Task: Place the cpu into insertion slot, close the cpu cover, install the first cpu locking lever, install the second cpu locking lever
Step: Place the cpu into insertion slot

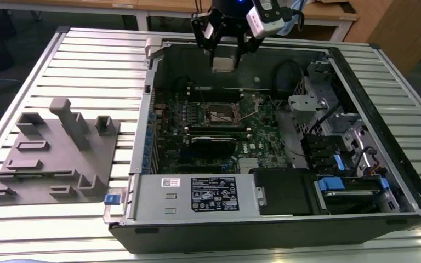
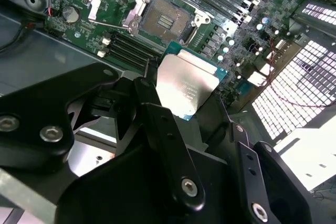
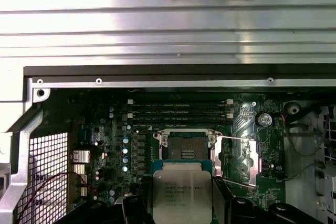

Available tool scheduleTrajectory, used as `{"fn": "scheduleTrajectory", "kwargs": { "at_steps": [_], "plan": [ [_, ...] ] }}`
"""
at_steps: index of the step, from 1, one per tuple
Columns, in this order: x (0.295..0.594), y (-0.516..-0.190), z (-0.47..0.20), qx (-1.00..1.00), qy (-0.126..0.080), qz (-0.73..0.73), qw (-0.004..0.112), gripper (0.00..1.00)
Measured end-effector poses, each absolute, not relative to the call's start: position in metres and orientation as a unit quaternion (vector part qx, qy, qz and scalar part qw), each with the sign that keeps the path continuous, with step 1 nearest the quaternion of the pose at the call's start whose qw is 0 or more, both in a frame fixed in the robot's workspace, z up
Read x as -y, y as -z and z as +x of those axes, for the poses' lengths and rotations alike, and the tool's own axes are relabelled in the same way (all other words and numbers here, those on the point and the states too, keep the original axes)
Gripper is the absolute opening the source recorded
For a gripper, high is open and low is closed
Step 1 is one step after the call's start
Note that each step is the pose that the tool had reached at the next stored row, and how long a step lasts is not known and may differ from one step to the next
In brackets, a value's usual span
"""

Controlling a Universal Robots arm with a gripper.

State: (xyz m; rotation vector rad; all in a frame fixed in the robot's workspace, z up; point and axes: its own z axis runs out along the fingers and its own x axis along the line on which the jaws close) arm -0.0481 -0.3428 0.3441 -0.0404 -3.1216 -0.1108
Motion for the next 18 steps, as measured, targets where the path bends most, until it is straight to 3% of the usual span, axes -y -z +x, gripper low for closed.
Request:
{"fn": "scheduleTrajectory", "kwargs": {
  "at_steps": [18],
  "plan": [
    [0.3428,-0.3348,-0.0480,0.999,0.035,-0.013,0.009,0.54]
  ]
}}
